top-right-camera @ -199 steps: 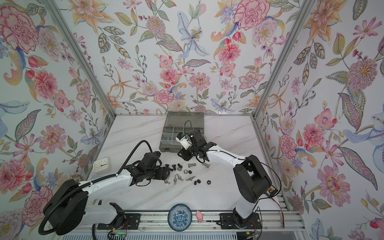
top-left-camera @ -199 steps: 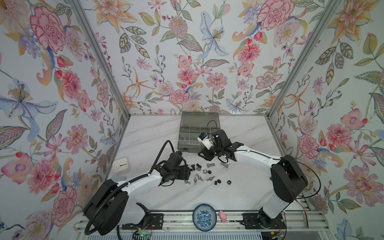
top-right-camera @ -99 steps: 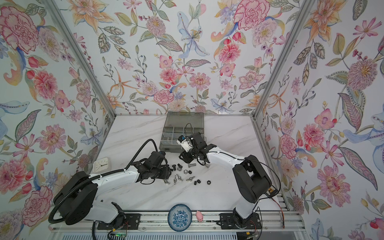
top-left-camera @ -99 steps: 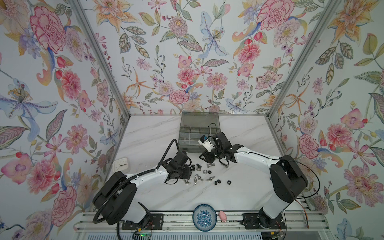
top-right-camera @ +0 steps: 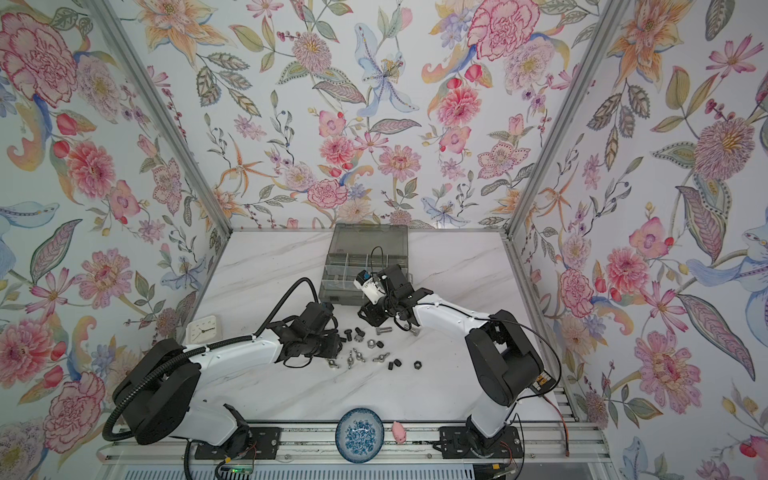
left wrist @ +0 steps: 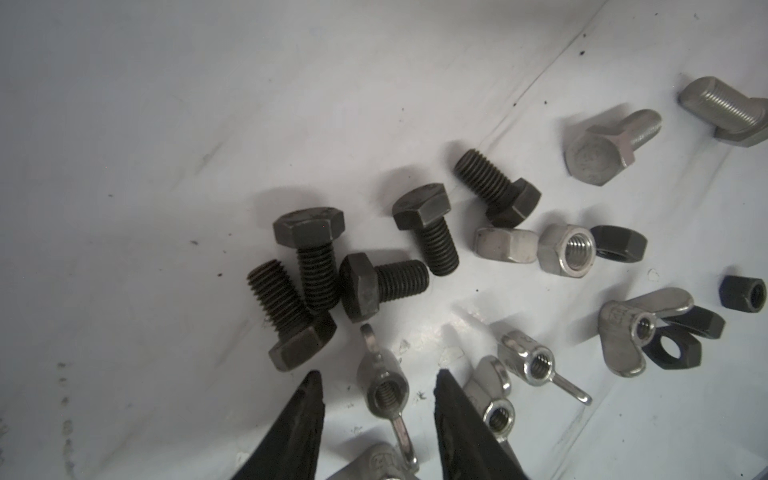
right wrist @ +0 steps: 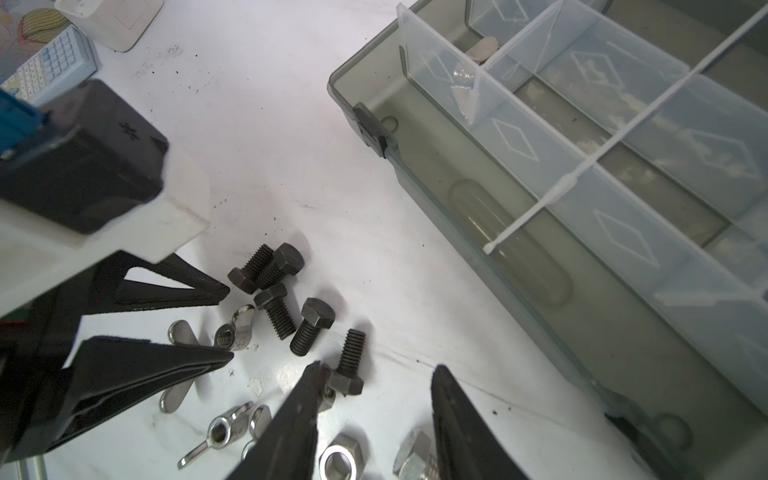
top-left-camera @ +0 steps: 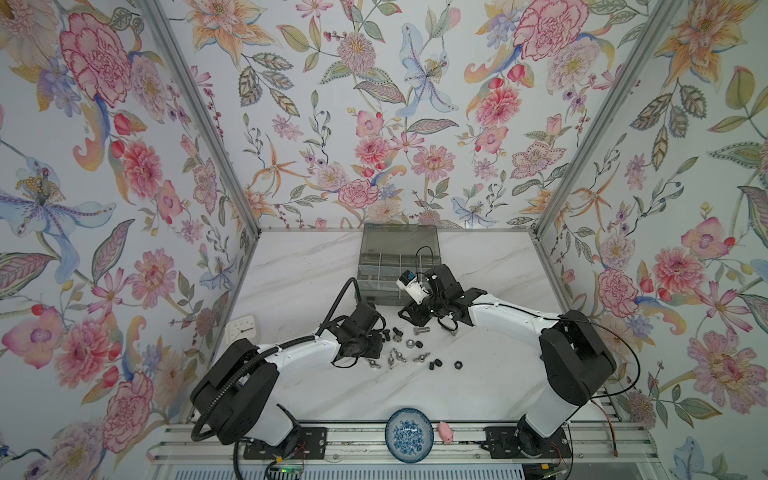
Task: Sort the screws and nuts into containers
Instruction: 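Close the left gripper on a silver wing nut while the right gripper hovers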
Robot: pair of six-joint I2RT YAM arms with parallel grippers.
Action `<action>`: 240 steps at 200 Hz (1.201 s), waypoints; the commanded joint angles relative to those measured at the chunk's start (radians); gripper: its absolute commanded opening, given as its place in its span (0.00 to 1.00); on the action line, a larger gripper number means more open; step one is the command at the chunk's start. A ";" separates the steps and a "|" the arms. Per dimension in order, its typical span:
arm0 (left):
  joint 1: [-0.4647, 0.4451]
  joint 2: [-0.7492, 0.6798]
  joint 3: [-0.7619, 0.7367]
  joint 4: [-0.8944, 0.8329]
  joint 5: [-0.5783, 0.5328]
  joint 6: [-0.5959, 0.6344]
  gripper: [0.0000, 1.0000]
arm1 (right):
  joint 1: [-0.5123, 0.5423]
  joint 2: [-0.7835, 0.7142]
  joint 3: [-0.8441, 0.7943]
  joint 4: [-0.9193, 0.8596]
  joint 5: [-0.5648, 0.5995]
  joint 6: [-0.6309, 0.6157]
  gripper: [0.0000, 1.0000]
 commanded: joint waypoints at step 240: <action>-0.071 0.173 0.135 -0.199 -0.093 0.046 0.30 | -0.004 -0.031 -0.048 0.009 0.009 0.018 0.46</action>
